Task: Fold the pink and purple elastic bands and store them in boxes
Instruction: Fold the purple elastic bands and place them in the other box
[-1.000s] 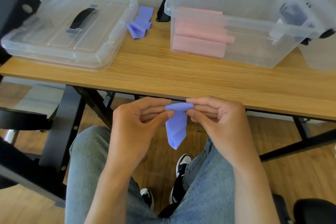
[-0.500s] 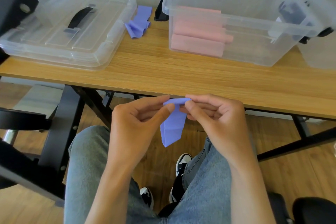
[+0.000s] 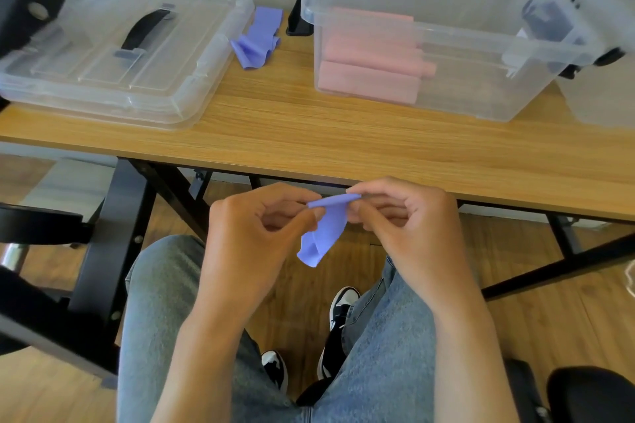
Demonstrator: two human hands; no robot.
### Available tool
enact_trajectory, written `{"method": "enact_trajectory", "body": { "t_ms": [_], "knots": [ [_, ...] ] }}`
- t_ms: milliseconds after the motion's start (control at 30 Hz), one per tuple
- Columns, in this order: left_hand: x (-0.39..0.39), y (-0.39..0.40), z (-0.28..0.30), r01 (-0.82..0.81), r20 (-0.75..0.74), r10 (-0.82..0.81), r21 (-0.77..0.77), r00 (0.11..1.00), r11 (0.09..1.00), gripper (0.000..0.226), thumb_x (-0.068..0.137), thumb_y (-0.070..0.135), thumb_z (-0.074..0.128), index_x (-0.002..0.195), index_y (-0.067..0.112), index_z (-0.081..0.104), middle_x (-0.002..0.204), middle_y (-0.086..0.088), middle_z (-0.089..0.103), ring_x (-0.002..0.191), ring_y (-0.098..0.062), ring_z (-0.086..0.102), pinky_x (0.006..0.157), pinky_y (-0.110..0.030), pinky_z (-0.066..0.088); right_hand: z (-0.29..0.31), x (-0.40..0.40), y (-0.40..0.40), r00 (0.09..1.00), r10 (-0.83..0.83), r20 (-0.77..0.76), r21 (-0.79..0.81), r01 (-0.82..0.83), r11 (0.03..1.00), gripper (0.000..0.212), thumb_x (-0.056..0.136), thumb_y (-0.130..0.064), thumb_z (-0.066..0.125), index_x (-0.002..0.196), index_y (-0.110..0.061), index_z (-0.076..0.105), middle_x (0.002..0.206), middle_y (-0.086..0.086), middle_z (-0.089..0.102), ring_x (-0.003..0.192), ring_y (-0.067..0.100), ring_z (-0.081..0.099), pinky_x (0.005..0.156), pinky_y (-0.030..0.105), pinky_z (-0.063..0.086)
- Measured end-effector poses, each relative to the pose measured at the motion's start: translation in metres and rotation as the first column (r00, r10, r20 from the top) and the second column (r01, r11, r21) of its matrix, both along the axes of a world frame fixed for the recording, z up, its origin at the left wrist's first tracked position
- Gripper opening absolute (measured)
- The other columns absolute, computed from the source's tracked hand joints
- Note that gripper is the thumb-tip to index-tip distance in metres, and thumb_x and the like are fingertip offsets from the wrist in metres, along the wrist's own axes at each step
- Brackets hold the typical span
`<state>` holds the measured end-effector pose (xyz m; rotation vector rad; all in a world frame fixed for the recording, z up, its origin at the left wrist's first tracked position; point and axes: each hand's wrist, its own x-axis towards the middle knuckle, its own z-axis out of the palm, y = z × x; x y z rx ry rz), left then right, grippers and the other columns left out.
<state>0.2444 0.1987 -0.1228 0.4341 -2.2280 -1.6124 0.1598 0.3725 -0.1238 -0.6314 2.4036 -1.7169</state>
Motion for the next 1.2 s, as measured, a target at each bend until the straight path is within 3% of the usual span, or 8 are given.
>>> {"method": "enact_trajectory", "body": {
  "t_ms": [167,300,400,567,667,833,1100,1200],
  "knots": [
    [-0.0011,0.0025,0.0006,-0.002,-0.029,0.005,0.079,1.000,0.997,0.020,0.085,0.010,0.081,0.102,0.022,0.079,0.082,0.008,0.079,0.078,-0.009,0.077,0.072,-0.019,0.060,0.0019,0.0025,-0.0005,0.999,0.020,0.047,-0.060,-0.017,0.998,0.017,0.093,-0.004,0.074,0.098,-0.019,0.078,0.076,-0.002,0.078,0.073,0.015,0.077,0.073,0.040,0.064],
    [-0.0020,0.0036,0.0027,0.014,-0.064,0.001,0.225,0.998,0.974,0.019,0.084,0.014,0.081,0.103,0.018,0.079,0.091,0.004,0.081,0.087,-0.013,0.078,0.078,-0.023,0.061,0.0035,0.0021,0.0011,0.992,0.028,0.121,-0.153,-0.009,0.988,0.018,0.091,-0.013,0.078,0.109,-0.016,0.078,0.092,-0.002,0.081,0.088,0.015,0.078,0.083,0.038,0.064],
    [-0.0021,0.0035,0.0023,0.015,-0.080,0.008,0.289,0.997,0.957,0.015,0.085,0.013,0.079,0.099,0.016,0.079,0.089,0.001,0.081,0.087,-0.017,0.079,0.079,-0.029,0.063,0.0030,0.0007,0.0011,0.994,0.039,0.100,-0.180,-0.021,0.983,0.014,0.093,-0.011,0.075,0.106,-0.014,0.078,0.092,-0.001,0.081,0.088,0.015,0.079,0.082,0.038,0.064],
    [-0.0029,0.0017,0.0010,0.028,-0.066,-0.012,0.249,0.998,0.968,0.030,0.079,0.002,0.083,0.104,0.018,0.078,0.091,0.005,0.081,0.087,-0.013,0.078,0.079,-0.020,0.060,0.0017,-0.0011,0.0018,0.996,0.044,0.079,-0.111,-0.036,0.993,0.033,0.092,-0.004,0.075,0.119,-0.024,0.074,0.102,-0.014,0.080,0.094,0.005,0.077,0.085,0.023,0.060],
    [-0.0029,0.0024,-0.0002,0.028,-0.065,-0.013,0.227,0.998,0.974,0.031,0.078,0.001,0.083,0.103,0.018,0.078,0.092,0.008,0.080,0.088,-0.011,0.078,0.079,-0.017,0.059,0.0012,-0.0012,0.0012,0.999,0.031,0.017,-0.054,-0.030,0.998,0.031,0.093,-0.001,0.074,0.114,-0.024,0.078,0.099,-0.012,0.080,0.091,0.001,0.076,0.082,0.018,0.059],
    [-0.0029,0.0042,-0.0008,0.012,-0.058,-0.003,0.150,0.998,0.989,0.016,0.086,0.016,0.078,0.101,0.023,0.079,0.080,0.005,0.079,0.076,-0.013,0.078,0.072,-0.027,0.063,-0.0024,-0.0026,0.0015,0.999,0.036,0.014,-0.037,-0.035,0.999,0.021,0.096,-0.002,0.071,0.105,-0.018,0.079,0.080,-0.002,0.079,0.072,0.009,0.077,0.067,0.024,0.061],
    [-0.0043,0.0055,0.0011,0.024,-0.081,-0.001,0.278,0.997,0.960,0.013,0.086,0.019,0.078,0.098,0.016,0.078,0.086,0.001,0.080,0.083,-0.017,0.078,0.075,-0.029,0.063,-0.0020,-0.0010,0.0001,0.989,0.072,0.130,-0.197,-0.045,0.979,0.021,0.093,-0.005,0.075,0.111,-0.013,0.077,0.095,0.000,0.081,0.091,0.019,0.079,0.085,0.042,0.064],
    [-0.0043,0.0037,-0.0002,0.026,-0.088,-0.001,0.290,0.996,0.957,0.012,0.083,0.013,0.079,0.095,0.015,0.078,0.085,-0.001,0.080,0.082,-0.019,0.078,0.074,-0.026,0.062,-0.0002,-0.0011,-0.0014,0.990,0.078,0.116,-0.227,-0.050,0.973,0.015,0.094,-0.007,0.072,0.106,-0.012,0.077,0.094,0.001,0.081,0.088,0.017,0.079,0.081,0.035,0.064]
  ]
}}
